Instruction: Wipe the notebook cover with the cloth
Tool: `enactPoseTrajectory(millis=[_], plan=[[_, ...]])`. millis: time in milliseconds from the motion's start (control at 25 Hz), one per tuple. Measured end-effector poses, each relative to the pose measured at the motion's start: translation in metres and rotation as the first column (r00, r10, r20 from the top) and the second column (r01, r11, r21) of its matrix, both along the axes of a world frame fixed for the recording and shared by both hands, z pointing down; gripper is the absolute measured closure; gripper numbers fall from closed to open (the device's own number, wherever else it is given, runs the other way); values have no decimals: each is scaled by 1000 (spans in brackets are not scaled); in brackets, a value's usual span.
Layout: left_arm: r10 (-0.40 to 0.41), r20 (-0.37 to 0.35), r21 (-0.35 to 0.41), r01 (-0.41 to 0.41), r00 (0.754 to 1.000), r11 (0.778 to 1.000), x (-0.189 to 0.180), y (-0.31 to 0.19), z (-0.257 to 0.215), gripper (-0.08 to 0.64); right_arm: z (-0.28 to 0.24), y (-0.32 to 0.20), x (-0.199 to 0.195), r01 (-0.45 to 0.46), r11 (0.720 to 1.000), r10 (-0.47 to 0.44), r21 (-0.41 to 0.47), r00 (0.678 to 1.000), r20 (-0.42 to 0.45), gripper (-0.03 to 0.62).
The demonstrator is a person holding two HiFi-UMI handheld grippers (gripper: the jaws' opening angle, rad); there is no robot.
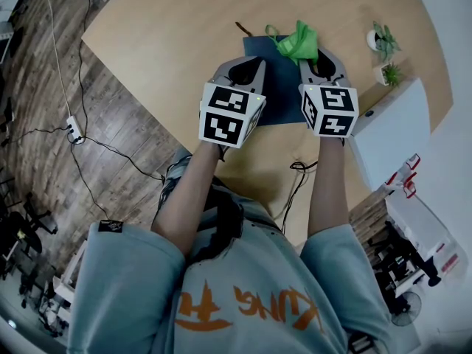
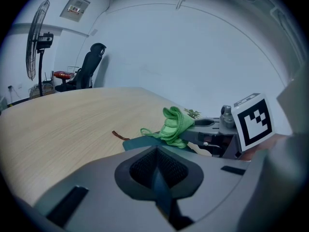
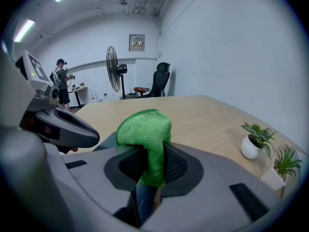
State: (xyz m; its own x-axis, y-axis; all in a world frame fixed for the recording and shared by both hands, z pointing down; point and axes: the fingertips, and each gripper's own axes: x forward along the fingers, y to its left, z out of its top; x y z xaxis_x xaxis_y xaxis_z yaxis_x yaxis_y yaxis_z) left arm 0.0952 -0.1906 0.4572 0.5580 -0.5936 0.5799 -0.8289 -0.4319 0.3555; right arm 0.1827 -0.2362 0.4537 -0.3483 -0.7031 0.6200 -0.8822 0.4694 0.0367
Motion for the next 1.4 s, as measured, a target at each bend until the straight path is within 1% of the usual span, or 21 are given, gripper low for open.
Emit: enactPoseTrajectory(millis=[360,840,1200,1400], plan=[[-5,-2,-6,5,1000,1000,-4,11,-2,545,-3,23,1,2,1000,-2,-2,1000,-21,525],[8,-3,-3,-8,1000,1000,3,23,-3,545,-8,46,8,7,1000,-6,9,999,-46,526],[17,-7,3,-17,1000,1000,7,32,-7,545,-5,67,12,-14,1000,14,-13,1000,-15,525],[21,-9,6,-21,1000,1000,10,39,-9,545,-4,79,15,-20,1000,20,-20,1000,-12,525]])
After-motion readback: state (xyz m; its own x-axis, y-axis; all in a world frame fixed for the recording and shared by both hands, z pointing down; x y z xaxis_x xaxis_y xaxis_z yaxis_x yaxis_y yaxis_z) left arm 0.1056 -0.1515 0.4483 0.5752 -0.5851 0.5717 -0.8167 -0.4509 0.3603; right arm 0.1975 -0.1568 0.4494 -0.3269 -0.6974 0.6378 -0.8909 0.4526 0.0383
